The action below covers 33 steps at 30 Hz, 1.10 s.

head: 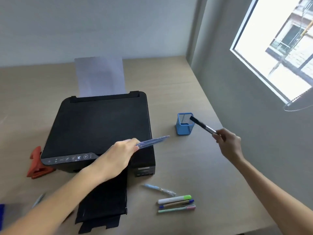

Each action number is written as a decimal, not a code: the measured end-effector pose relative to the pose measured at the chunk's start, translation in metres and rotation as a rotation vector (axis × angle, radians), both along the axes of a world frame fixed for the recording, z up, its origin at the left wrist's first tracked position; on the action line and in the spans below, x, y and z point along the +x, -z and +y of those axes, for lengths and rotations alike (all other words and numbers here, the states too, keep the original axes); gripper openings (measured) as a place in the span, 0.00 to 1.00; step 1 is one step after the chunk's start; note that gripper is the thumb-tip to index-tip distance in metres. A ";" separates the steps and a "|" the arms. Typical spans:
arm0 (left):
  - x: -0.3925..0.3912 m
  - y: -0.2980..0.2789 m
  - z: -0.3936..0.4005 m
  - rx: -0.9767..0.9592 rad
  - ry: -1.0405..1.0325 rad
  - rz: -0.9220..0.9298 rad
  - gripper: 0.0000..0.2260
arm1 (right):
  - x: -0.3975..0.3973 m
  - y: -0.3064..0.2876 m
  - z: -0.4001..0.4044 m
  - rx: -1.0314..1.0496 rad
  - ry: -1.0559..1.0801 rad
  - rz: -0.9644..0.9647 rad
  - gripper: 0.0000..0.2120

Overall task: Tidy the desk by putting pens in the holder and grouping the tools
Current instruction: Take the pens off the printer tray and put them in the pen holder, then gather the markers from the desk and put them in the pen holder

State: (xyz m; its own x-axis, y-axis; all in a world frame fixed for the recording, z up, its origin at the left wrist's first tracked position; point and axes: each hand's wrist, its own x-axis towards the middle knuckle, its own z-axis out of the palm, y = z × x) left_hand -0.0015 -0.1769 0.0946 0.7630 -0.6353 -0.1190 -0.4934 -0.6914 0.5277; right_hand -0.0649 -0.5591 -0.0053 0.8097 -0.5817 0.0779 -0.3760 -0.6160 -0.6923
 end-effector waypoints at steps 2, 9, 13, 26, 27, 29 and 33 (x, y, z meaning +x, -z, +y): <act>0.032 0.002 -0.057 0.039 0.020 -0.033 0.09 | 0.021 -0.003 -0.005 0.002 0.021 -0.021 0.02; 0.114 0.063 -0.212 0.196 -0.087 0.015 0.06 | 0.081 0.010 -0.004 -0.034 -0.026 0.024 0.06; 0.125 0.075 -0.249 0.279 -0.128 0.080 0.08 | 0.100 0.014 -0.005 -0.017 -0.057 0.044 0.08; 0.069 0.073 -0.209 0.144 0.029 -0.049 0.12 | 0.041 0.044 0.026 -0.002 -0.122 -0.042 0.08; 0.052 0.070 -0.197 0.088 0.084 -0.036 0.11 | 0.024 0.051 0.032 -0.013 -0.178 -0.009 0.06; 0.014 0.073 -0.171 0.036 0.213 0.010 0.07 | -0.013 0.064 0.046 -0.017 -0.351 0.097 0.05; -0.047 0.124 -0.122 0.204 0.332 0.092 0.06 | -0.071 0.082 0.069 0.022 -0.607 0.367 0.04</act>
State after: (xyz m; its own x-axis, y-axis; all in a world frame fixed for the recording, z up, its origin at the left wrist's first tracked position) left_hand -0.0483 -0.2990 -0.0292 0.5005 -0.8019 -0.3263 -0.6647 -0.5974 0.4487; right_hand -0.1361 -0.4897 -0.0869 0.9630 -0.0175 -0.2691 -0.1821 -0.7782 -0.6011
